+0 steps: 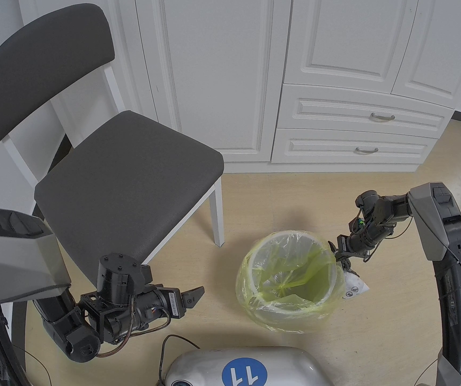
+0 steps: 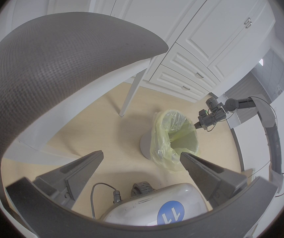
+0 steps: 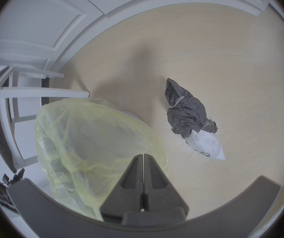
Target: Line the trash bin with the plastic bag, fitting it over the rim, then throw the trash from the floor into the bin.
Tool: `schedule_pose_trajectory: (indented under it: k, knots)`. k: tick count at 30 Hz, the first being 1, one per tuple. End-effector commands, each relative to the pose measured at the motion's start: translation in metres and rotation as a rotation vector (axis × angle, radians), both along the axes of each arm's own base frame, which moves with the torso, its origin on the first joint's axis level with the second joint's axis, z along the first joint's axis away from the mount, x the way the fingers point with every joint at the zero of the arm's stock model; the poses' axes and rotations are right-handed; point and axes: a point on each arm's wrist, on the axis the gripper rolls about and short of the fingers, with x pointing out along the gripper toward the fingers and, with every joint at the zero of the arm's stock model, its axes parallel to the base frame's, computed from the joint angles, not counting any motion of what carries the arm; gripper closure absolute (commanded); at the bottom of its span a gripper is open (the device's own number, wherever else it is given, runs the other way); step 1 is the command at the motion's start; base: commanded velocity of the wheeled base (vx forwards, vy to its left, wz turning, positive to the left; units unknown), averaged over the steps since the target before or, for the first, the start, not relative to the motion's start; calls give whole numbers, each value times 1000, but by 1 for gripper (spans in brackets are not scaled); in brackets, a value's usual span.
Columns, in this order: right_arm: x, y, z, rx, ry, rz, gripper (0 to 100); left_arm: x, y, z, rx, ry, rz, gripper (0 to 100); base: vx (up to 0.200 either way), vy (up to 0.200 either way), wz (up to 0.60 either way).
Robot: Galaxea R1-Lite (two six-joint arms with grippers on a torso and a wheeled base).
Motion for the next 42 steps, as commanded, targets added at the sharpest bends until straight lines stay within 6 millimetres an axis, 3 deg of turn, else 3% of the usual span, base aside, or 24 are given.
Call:
schedule_pose_trajectory:
  k: [1, 4, 10, 18, 26, 30, 34, 37, 42]
  knots:
    - [-7, -8, 17, -18, -21, 31, 100, 0, 0, 1, -1, -3, 0, 0, 0, 0, 0]
    - [-12, -14, 23, -33, -32, 55, 100, 0, 0, 0, 1, -2, -2, 0, 0, 0, 0]
    - [-30, -30, 59, -67, -81, 111, 100, -2, 0, 1, 7, -4, -7, 0, 0, 0, 0]
    - [-40, -39, 72, -82, -101, 153, 100, -3, 1, 1, 13, -4, -12, 0, 0, 0, 0]
    - [-62, -55, 106, -14, -184, 229, 100, -4, 0, 0, 16, 1, -15, 0, 0, 0, 0]
    - [-66, -58, 101, -11, -189, 285, 100, -4, 0, 0, 16, 1, -15, 0, 0, 0, 0]
    - [-64, -57, 71, -16, -145, 350, 100, -4, 0, -2, 19, 7, -15, 0, 0, 0, 0]
    - [-55, -44, 42, 14, -83, 343, 100, -2, 1, -7, 26, 22, -12, 0, 0, 0, 0]
    - [-43, -36, 28, 29, -62, 319, 100, 0, 1, -13, 36, 36, -8, 0, 0, 0, 0]
